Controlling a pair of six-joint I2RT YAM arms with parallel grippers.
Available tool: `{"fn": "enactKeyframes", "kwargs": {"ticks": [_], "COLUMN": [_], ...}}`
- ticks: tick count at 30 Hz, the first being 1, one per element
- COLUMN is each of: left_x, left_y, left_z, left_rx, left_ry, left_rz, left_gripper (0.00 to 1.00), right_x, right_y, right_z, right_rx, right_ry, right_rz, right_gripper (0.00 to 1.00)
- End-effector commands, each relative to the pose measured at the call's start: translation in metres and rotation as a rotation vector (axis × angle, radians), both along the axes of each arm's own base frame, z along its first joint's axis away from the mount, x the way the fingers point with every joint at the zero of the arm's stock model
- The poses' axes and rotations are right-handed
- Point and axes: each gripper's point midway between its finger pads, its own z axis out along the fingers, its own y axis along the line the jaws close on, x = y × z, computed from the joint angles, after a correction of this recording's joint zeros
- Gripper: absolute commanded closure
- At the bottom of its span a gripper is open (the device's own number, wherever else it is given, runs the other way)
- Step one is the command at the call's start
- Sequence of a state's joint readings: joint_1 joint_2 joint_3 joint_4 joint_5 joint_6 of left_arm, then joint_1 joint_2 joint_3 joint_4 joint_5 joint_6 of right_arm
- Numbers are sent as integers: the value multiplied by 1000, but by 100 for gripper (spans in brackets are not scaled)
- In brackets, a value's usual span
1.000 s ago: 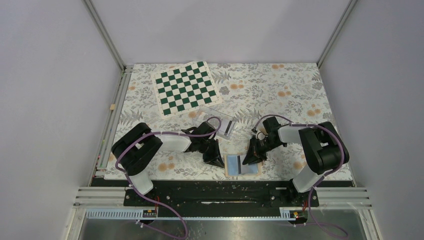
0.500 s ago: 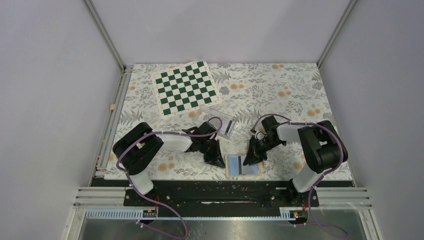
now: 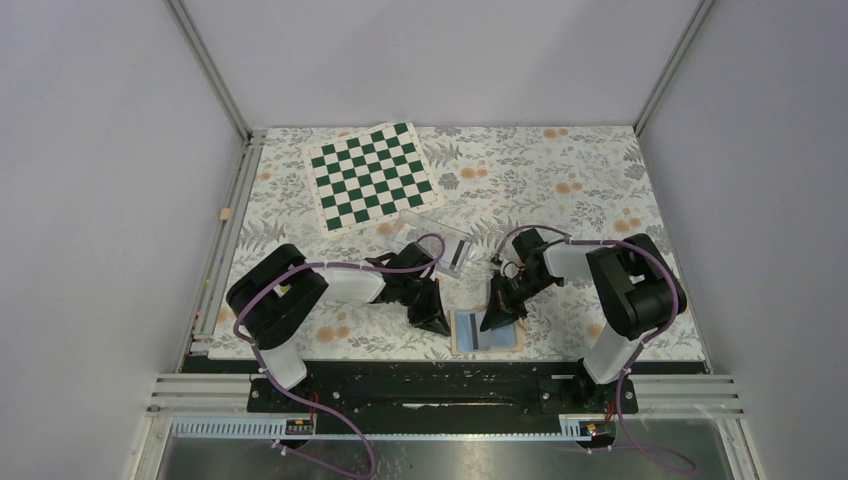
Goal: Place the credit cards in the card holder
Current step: Insert the credit card into the card holder.
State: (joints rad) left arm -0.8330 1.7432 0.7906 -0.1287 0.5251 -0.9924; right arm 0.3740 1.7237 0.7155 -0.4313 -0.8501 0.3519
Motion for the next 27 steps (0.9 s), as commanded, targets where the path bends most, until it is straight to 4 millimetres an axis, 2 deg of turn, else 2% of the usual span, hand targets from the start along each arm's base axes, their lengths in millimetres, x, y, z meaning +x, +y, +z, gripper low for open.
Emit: {"fn": "enactKeyframes", "kwargs": {"ticks": [1,3,10,15,23,27], "left_x": [-8,-8,-8,-8,-7,-4], "left_y": [32,32,32,32,28,24], "left_z": [-46,-45,-45,-44,-42,-39], "left_rx": [203,202,201,202,193,181], "left_ry": [-9,-9,-11,-14,-15,-24], "left_rz": [2,2,0,0,-6,-7], "left_gripper": [100,100,100,100,100,100], "right_x": [-8,-8,1,1,-6,-6], "right_y": [-7,-14,-21,-20,-29,-33], "right_z": [-10,-8,12,13,14,12], "right_rx": [-87,-131,-189,-201,-255,-283], "right_ry": [-5,-26,-116,-118,-135,-145], "right_rz": [41,48,60,74,92,92], "right_gripper": [92,80,58,49,36,35]}}
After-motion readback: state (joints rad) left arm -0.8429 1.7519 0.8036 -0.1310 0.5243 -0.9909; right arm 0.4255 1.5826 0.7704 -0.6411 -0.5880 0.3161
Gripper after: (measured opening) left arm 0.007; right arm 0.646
